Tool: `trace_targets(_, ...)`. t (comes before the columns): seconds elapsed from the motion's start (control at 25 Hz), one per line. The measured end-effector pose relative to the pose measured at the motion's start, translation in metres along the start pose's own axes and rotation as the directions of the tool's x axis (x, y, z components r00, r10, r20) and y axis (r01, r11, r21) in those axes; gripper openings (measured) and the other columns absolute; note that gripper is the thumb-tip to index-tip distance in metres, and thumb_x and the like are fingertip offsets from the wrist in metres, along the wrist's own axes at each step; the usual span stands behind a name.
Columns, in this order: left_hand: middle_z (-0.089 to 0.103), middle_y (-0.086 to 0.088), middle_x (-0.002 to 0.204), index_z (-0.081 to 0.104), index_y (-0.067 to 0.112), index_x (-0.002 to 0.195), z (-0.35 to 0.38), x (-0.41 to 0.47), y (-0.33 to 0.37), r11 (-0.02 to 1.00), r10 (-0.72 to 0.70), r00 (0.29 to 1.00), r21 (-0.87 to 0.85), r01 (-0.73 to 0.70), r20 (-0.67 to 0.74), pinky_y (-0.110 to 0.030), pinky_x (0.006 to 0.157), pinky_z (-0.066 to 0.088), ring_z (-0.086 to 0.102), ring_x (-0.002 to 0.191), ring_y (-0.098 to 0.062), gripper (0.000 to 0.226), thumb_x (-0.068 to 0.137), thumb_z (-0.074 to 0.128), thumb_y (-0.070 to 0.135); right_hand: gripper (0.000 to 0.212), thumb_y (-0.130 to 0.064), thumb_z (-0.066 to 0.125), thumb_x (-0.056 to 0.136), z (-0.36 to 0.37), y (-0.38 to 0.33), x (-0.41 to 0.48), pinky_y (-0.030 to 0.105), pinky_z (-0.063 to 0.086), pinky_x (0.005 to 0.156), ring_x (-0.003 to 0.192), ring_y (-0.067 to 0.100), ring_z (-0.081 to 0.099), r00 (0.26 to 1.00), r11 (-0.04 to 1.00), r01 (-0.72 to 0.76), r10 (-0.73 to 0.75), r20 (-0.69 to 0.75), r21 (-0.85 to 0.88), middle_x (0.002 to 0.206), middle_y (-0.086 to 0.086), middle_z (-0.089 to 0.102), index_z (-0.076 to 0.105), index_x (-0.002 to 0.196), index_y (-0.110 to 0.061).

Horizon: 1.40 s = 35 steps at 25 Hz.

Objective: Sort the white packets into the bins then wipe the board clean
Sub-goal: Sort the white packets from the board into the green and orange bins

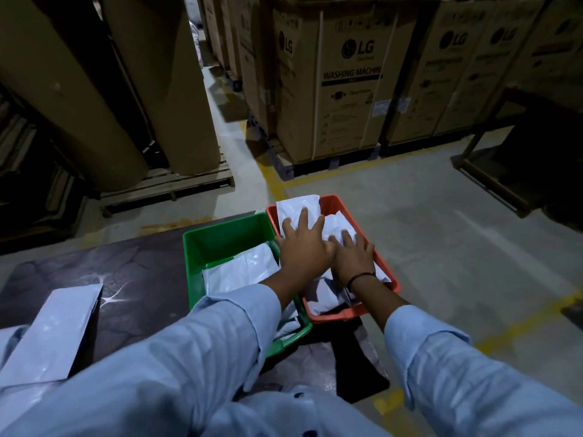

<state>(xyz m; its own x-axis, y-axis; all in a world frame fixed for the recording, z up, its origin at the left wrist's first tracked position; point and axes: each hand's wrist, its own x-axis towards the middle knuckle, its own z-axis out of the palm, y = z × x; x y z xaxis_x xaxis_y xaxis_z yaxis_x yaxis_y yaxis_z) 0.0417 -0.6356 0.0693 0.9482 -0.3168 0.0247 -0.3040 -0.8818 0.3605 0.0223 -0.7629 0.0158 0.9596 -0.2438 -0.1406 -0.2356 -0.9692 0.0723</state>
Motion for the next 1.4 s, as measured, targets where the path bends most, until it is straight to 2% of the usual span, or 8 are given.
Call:
trace_targets(0.24, 0.012, -0.007, 0.168, 0.036, 0.03, 0.153, 0.02, 0.01, 0.017, 0.994, -0.1, 0.99, 0.048, 0.096, 0.096, -0.07, 0.113, 0.019, 0.014, 0.148, -0.05, 0.063, 0.096, 0.044, 0.054, 0.036, -0.033, 0.044, 0.092, -0.007, 0.021, 0.0, 0.044, 0.032, 0.092, 0.12, 0.032, 0.034, 0.989, 0.99, 0.012, 0.009, -0.147, 0.142, 0.14, 0.006, 0.042, 0.052, 0.127, -0.034)
trace_targets(0.4, 0.011, -0.015, 0.168, 0.042, 0.017, 0.149, 0.034, 0.01, 0.017, 0.995, -0.09, 0.986, 0.045, 0.085, 0.138, -0.063, 0.114, 0.03, 0.015, 0.147, -0.054, 0.067, 0.092, 0.048, 0.052, 0.04, -0.037, 0.043, 0.094, 0.001, 0.031, 0.001, 0.043, 0.03, 0.094, 0.123, 0.032, 0.033, 0.99, 0.99, 0.024, -0.003, -0.14, 0.142, 0.146, 0.006, 0.039, 0.051, 0.133, -0.038)
trace_targets(0.56, 0.015, -0.028, 0.163, 0.028, 0.002, 0.154, 0.033, -0.001, 0.023, 0.987, -0.027, 0.972, 0.162, -0.012, 0.234, -0.07, 0.116, 0.02, 0.008, 0.149, -0.056, 0.064, 0.106, 0.028, 0.045, 0.041, -0.039, 0.046, 0.094, 0.007, 0.034, 0.001, 0.043, 0.031, 0.094, 0.123, 0.031, 0.034, 0.986, 0.989, 0.03, -0.006, -0.168, 0.143, 0.146, 0.002, 0.041, 0.052, 0.134, -0.04)
trace_targets(0.64, 0.014, -0.037, 0.159, 0.025, -0.003, 0.154, 0.031, -0.009, 0.023, 0.983, -0.036, 0.954, 0.184, -0.021, 0.298, -0.068, 0.114, 0.026, 0.013, 0.147, -0.06, 0.058, 0.111, 0.023, 0.036, 0.042, -0.039, 0.047, 0.093, 0.009, 0.034, 0.001, 0.043, 0.031, 0.095, 0.124, 0.031, 0.034, 0.986, 0.991, 0.028, -0.007, -0.167, 0.128, 0.146, 0.002, 0.041, 0.052, 0.134, -0.04)
trace_targets(0.76, 0.015, -0.034, 0.16, 0.03, 0.0, 0.154, 0.055, -0.001, 0.006, 0.996, -0.072, 0.955, 0.076, 0.052, 0.288, -0.067, 0.108, 0.036, 0.012, 0.145, -0.062, 0.051, 0.109, 0.03, 0.024, 0.043, -0.038, 0.045, 0.094, 0.009, 0.035, 0.002, 0.043, 0.032, 0.096, 0.124, 0.032, 0.035, 0.982, 0.994, 0.037, -0.017, -0.186, 0.1, 0.147, 0.003, 0.04, 0.051, 0.136, -0.038)
trace_targets(0.92, 0.022, -0.033, 0.16, 0.026, -0.002, 0.155, 0.059, -0.006, -0.004, 0.984, -0.033, 0.98, 0.181, -0.002, 0.195, -0.056, 0.12, 0.024, 0.025, 0.146, -0.053, 0.065, 0.104, 0.04, 0.035, 0.046, -0.039, 0.042, 0.096, 0.012, 0.033, -0.001, 0.045, 0.033, 0.099, 0.128, 0.031, 0.033, 0.98, 0.995, 0.047, -0.029, -0.196, 0.087, 0.15, 0.005, 0.035, 0.044, 0.142, -0.036)
trace_targets(1.08, 0.029, -0.02, 0.162, 0.032, 0.008, 0.155, 0.048, -0.001, -0.011, 0.953, 0.089, 0.99, 0.28, -0.116, 0.105, -0.056, 0.123, 0.013, 0.019, 0.151, -0.046, 0.063, 0.103, 0.04, 0.044, 0.048, -0.04, 0.043, 0.095, 0.011, 0.023, -0.001, 0.048, 0.032, 0.101, 0.135, 0.033, 0.029, 0.973, 0.994, 0.065, -0.043, -0.226, 0.091, 0.153, 0.006, 0.034, 0.04, 0.143, -0.034)
trace_targets(1.4, 0.029, -0.015, 0.164, 0.041, 0.018, 0.15, -0.004, -0.018, -0.067, 0.968, 0.089, 0.996, 0.237, -0.083, -0.013, -0.06, 0.122, 0.016, 0.023, 0.15, -0.044, 0.053, 0.1, 0.044, 0.038, 0.048, -0.036, 0.047, 0.09, -0.013, -0.047, 0.0, 0.052, 0.03, 0.1, 0.134, 0.036, 0.037, 0.92, 0.978, 0.148, -0.081, -0.383, 0.148, 0.146, 0.01, 0.048, 0.053, 0.136, -0.025)
